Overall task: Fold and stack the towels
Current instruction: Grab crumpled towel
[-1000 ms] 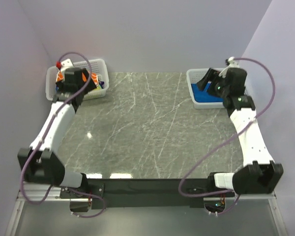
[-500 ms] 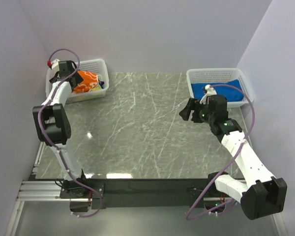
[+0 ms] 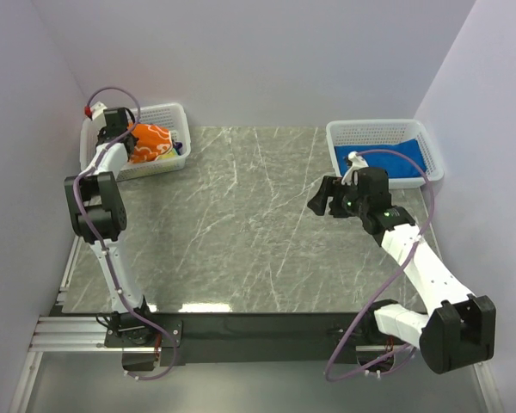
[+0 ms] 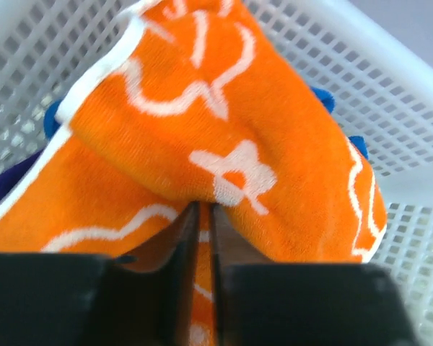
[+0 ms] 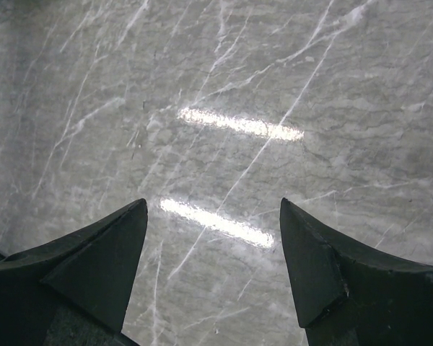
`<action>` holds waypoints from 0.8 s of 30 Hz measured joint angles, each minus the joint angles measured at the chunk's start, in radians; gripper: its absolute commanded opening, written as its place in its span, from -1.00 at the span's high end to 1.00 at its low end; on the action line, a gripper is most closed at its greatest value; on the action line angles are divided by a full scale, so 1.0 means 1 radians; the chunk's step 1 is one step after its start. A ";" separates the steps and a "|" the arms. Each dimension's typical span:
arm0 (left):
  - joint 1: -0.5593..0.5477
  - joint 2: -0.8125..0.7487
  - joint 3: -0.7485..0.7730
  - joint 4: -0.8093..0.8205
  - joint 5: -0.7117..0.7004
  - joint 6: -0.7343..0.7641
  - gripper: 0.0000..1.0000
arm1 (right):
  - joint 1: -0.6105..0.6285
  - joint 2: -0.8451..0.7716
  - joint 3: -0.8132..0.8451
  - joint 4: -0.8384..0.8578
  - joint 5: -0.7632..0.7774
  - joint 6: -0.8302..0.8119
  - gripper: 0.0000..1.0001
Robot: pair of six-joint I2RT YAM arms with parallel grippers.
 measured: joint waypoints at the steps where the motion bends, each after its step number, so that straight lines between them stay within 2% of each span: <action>1: 0.000 0.004 0.005 0.007 0.004 0.010 0.87 | 0.001 0.003 0.000 0.000 -0.002 -0.002 -0.59; 2: 0.000 0.011 0.012 0.016 0.012 0.018 0.91 | 0.002 0.007 0.000 0.000 -0.003 -0.004 -0.60; 4: 0.000 0.024 0.030 0.023 0.021 0.029 0.82 | 0.002 0.016 0.000 0.000 -0.006 -0.006 -0.59; 5: 0.000 0.028 0.035 0.024 0.023 0.031 0.56 | 0.002 0.019 0.000 0.000 -0.006 -0.007 -0.59; 7: 0.000 0.029 0.035 0.023 0.021 0.029 0.19 | 0.003 0.023 0.000 -0.001 -0.006 -0.009 -0.59; 8: 0.002 0.029 0.032 0.030 0.019 0.021 -0.18 | 0.004 0.023 0.000 -0.001 -0.006 -0.011 -0.59; 11: 0.012 0.025 -0.003 0.061 0.019 -0.018 -0.44 | 0.008 0.023 0.000 -0.001 -0.007 -0.015 -0.59; 19: 0.081 0.025 -0.026 0.100 0.073 -0.143 -0.48 | 0.013 0.032 -0.001 0.000 -0.010 -0.027 -0.59; 24: 0.102 0.044 -0.010 0.135 0.116 -0.191 -0.43 | 0.013 0.059 -0.002 0.000 -0.011 -0.034 -0.59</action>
